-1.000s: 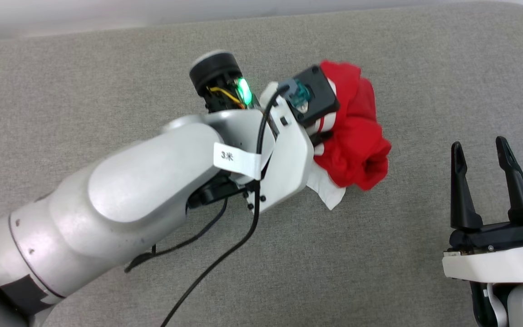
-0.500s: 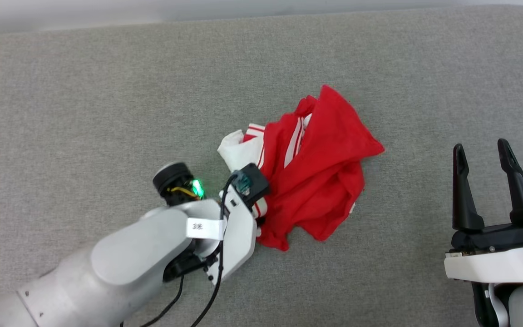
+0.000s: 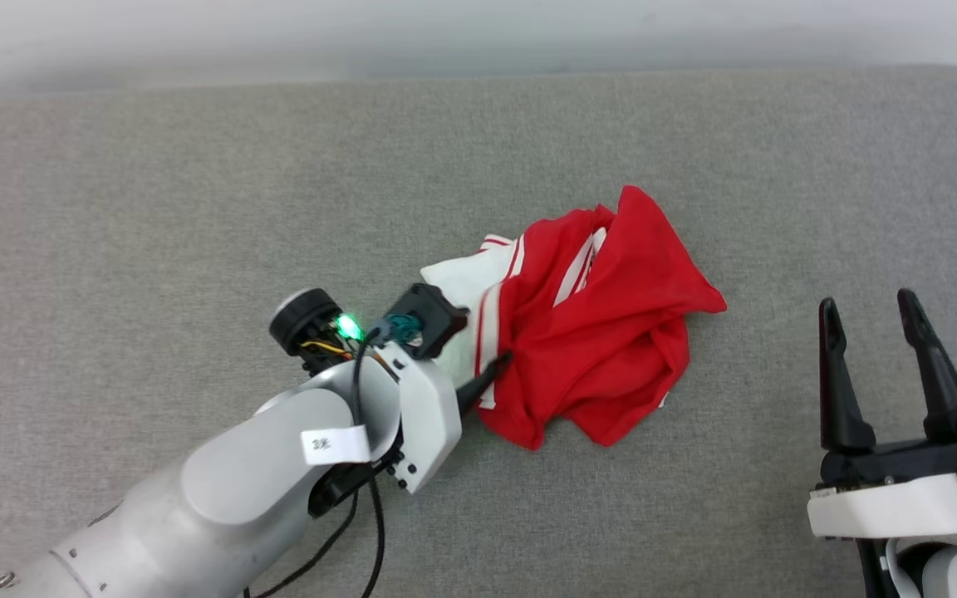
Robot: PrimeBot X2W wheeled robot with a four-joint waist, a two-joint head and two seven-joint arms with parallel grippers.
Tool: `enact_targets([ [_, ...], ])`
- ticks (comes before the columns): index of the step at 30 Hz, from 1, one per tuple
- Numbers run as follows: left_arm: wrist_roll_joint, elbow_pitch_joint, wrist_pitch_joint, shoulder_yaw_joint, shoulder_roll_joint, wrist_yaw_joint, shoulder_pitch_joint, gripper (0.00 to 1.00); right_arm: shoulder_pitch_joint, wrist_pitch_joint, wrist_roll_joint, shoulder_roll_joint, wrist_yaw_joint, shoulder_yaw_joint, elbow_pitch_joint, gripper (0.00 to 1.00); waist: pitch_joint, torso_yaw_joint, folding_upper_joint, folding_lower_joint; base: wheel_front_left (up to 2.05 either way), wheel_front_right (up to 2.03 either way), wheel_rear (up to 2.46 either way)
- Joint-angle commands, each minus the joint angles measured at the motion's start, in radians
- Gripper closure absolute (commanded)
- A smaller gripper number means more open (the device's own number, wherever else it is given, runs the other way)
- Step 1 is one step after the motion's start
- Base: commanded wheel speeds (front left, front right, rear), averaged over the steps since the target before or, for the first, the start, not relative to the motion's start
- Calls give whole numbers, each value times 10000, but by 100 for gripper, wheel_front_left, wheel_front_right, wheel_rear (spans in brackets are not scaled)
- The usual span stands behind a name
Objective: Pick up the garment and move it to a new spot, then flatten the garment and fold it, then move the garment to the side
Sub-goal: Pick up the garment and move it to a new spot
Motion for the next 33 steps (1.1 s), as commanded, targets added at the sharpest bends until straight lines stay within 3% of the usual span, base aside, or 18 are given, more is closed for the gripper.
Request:
enact_targets([
  [1, 160, 2, -415, 158, 5, 265, 166, 0, 169, -24, -54, 28, -10, -8, 62, 0, -264, 139, -1, 0, 0, 0, 0],
  [10, 452, -450, -2971, 1393, 365, 2488, 1363, 0, 665, -24, -87, 28, -9, -29, 280, 0, -1091, 410, -1, 0, 0, 0, 0],
  [16, 978, -1352, -3276, 2870, 655, 3884, 2602, 0, 929, -24, -22, 28, -9, -86, 397, 0, -1413, 617, -1, 0, 0, 0, 0],
  [20, 1822, -2234, -3264, 4199, 622, 4521, 3870, 0, 1063, -23, 44, 29, -9, -121, 467, 0, -1569, 753, -1, 0, 0, 0, 0],
  [26, 3074, -3124, -3267, 6103, 56, 4865, 5802, 0, 1156, -24, 171, 28, -9, -66, 628, 0, -1768, 856, -1, 0, 0, 0, 0],
  [33, 4282, -3627, -3269, 8069, -884, 4376, 7587, 0, 1301, -24, 389, 28, -9, 41, 796, 0, -1954, 799, -1, 0, 0, 0, 0],
])
